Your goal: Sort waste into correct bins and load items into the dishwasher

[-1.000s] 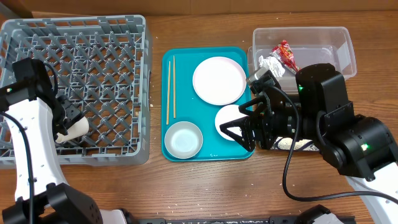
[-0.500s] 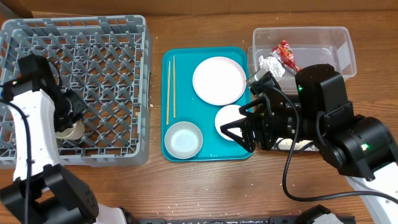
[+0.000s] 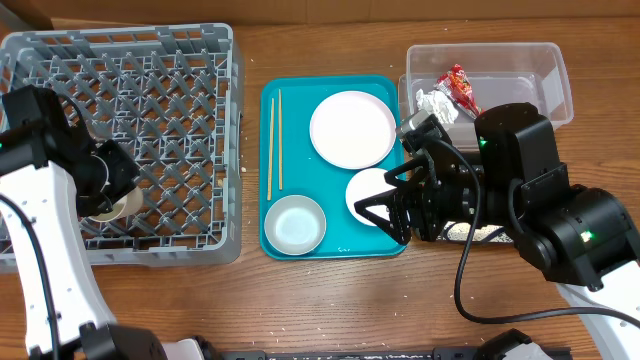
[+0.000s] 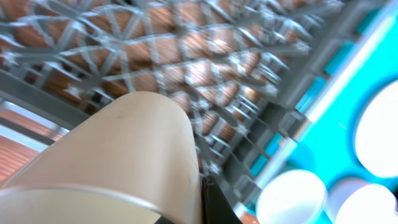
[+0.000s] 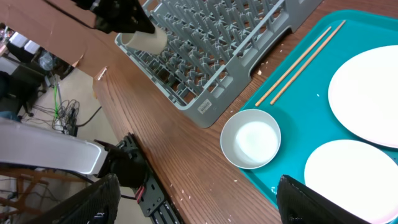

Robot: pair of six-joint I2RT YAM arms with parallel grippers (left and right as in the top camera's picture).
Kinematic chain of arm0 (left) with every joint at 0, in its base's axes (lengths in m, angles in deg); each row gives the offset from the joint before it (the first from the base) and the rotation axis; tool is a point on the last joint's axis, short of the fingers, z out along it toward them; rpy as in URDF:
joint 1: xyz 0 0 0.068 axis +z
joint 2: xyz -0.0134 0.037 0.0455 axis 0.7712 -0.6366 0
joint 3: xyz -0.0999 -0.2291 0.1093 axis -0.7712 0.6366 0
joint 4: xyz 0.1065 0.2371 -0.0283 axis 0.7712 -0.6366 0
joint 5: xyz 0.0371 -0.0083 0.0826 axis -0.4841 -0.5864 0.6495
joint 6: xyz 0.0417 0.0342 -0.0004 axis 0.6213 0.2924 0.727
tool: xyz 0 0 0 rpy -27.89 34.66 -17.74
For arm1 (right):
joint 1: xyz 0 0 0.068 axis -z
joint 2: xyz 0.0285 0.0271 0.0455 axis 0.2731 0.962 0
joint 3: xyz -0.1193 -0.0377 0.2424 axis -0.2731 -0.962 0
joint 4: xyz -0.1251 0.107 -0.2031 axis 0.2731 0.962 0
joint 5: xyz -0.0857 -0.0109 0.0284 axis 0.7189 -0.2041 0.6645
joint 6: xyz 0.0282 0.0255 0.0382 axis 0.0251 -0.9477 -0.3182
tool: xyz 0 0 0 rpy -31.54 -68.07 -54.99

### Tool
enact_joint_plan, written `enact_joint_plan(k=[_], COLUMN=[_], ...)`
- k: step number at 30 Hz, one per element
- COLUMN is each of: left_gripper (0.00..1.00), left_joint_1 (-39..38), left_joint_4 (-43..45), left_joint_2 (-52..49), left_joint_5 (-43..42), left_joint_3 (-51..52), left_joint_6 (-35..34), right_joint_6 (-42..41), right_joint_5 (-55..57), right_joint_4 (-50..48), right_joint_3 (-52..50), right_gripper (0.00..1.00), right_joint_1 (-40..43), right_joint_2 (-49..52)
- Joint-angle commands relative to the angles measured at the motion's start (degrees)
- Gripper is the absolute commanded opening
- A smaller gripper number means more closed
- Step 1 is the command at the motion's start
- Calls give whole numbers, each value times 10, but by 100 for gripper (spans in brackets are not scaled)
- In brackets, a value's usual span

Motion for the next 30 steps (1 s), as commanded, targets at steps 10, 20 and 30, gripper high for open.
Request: enact_joint_plan(k=[10,20,30], left_gripper=[6,12,18], left_joint_1=[-317,-482,-506], left_joint_4=[47,109,115], left_joint_2=[1,-96,-165], left_joint_5=[-20,1,0], left_joint_3=[31,53,52], left_joint_6=[-2,-98,-141], right_joint_6=[0,-4,-4], right_joint_5=[-1,-1,1], right_joint_4=[-12,-3,-3], right_joint_3=[4,4,4], right_gripper=[82,83,82], right_joint_1=[3,3,3], right_joint_2=[3,3,4])
